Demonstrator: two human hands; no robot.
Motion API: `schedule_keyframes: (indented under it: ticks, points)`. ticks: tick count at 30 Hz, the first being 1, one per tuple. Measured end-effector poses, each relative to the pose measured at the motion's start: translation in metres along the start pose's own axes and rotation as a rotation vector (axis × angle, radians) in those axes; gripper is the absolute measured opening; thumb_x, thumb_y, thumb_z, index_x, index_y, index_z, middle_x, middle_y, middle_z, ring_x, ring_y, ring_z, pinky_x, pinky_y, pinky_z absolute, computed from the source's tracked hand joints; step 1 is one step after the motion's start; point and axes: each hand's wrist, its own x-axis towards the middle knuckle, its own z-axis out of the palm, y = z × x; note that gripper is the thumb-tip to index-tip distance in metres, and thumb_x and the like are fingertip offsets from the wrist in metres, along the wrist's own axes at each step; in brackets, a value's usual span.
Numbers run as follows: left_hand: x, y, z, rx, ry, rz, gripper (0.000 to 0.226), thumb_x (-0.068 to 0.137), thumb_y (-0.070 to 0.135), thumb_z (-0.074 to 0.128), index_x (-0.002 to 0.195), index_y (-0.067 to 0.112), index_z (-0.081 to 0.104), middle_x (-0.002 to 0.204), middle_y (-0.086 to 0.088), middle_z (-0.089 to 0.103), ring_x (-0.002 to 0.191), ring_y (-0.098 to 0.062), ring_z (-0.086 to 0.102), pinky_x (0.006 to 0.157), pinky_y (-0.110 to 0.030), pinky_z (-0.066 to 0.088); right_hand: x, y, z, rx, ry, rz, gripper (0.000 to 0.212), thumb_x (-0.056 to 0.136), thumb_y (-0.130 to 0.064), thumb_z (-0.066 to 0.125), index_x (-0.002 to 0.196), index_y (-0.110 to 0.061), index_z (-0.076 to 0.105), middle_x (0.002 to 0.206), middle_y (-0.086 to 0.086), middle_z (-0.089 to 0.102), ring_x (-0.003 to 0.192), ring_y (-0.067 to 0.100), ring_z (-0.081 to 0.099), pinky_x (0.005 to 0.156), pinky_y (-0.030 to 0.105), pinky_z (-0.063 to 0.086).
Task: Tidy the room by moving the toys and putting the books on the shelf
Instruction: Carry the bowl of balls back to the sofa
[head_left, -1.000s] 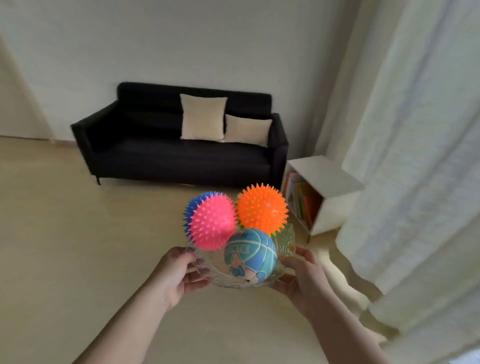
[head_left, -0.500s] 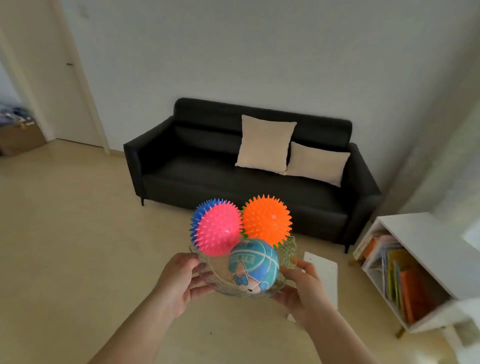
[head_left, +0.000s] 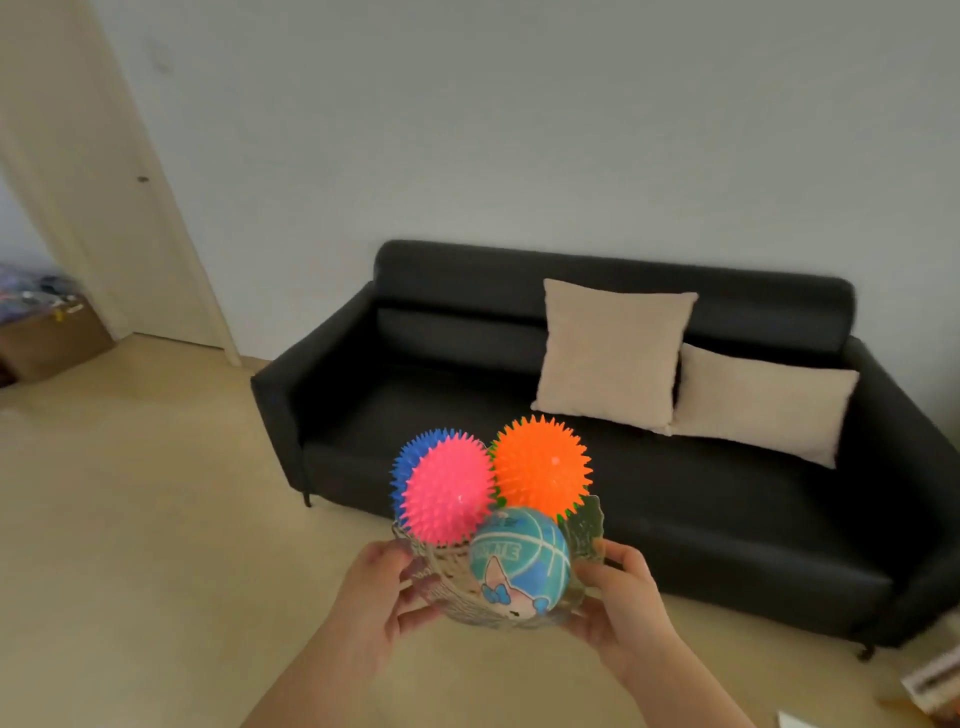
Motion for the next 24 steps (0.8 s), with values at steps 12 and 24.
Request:
schedule_keyframes:
  ticks: [12, 24]
  points:
    - [0.296, 0.163, -0.049, -0.096, 0.033, -0.010, 0.012, 0.096, 0.007, 0.043, 0.091, 0.012, 0.053, 0.084, -0.006, 0.061, 0.072, -0.020, 0.061, 0.043, -0.030, 0.053, 0.247, -0.052, 0.239, -0.137, 0.063, 0.072, 0.018, 0.093, 0.002, 0.049, 0.092, -0.016, 0.047, 0.101, 0.019, 0.065, 0.080, 0.034, 0.065, 0.055, 0.040, 0.058]
    - [0.558, 0.288, -0.055, 0.045, 0.100, -0.145, 0.020, 0.093, -0.004, 0.038, 0.107, 0.002, 0.051, 0.079, -0.010, 0.060, 0.068, -0.023, 0.062, 0.046, -0.031, 0.056, 0.473, -0.102, 0.412, -0.149, 0.142, 0.219, 0.022, 0.095, -0.001, 0.045, 0.112, -0.014, 0.047, 0.102, 0.016, 0.065, 0.085, 0.030, 0.066, 0.059, 0.037, 0.055]
